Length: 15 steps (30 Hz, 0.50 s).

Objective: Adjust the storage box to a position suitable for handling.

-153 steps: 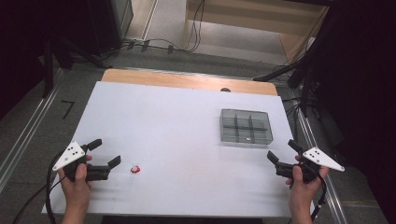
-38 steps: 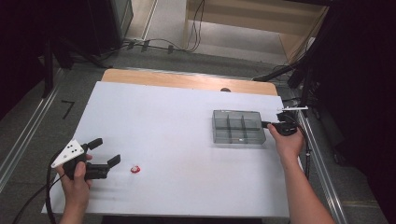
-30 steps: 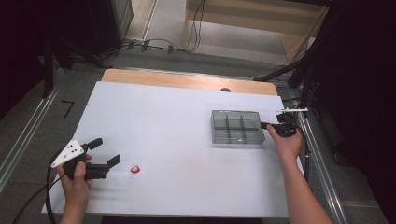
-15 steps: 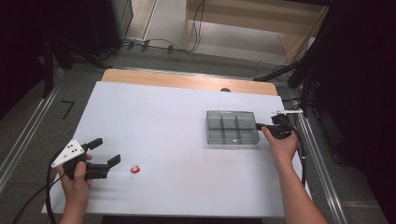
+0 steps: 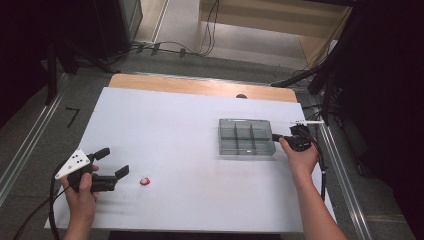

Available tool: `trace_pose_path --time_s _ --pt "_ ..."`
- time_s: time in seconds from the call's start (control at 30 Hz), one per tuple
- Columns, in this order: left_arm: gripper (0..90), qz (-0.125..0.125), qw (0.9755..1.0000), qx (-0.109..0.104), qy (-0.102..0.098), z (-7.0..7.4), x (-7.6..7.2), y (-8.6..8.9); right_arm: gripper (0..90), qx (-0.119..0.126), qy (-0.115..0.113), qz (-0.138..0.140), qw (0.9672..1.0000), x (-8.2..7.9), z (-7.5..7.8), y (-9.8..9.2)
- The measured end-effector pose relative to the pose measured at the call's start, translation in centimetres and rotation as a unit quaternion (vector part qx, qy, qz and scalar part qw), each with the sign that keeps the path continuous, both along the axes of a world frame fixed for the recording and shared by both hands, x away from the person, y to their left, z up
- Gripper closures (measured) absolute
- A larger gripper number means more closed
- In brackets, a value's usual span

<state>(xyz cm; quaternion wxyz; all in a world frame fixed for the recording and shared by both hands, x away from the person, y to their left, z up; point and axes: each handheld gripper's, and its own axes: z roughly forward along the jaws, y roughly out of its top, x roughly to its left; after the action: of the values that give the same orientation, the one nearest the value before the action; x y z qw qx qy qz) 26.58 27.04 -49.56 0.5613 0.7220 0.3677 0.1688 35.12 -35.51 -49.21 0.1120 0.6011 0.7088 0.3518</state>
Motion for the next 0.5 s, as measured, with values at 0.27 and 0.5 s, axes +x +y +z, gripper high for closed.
trace_pose_path --time_s 0.27,0.5 --pt "0.0 0.0 1.0 0.0 0.0 0.0 0.0 0.0 88.5 0.006 0.001 0.011 0.9999 -0.2 0.0 0.9" --pt "0.0 -0.001 1.0 -0.001 0.0 0.0 0.0 0.0 88.4 0.011 0.002 0.017 0.9998 -0.4 -0.1 1.8"
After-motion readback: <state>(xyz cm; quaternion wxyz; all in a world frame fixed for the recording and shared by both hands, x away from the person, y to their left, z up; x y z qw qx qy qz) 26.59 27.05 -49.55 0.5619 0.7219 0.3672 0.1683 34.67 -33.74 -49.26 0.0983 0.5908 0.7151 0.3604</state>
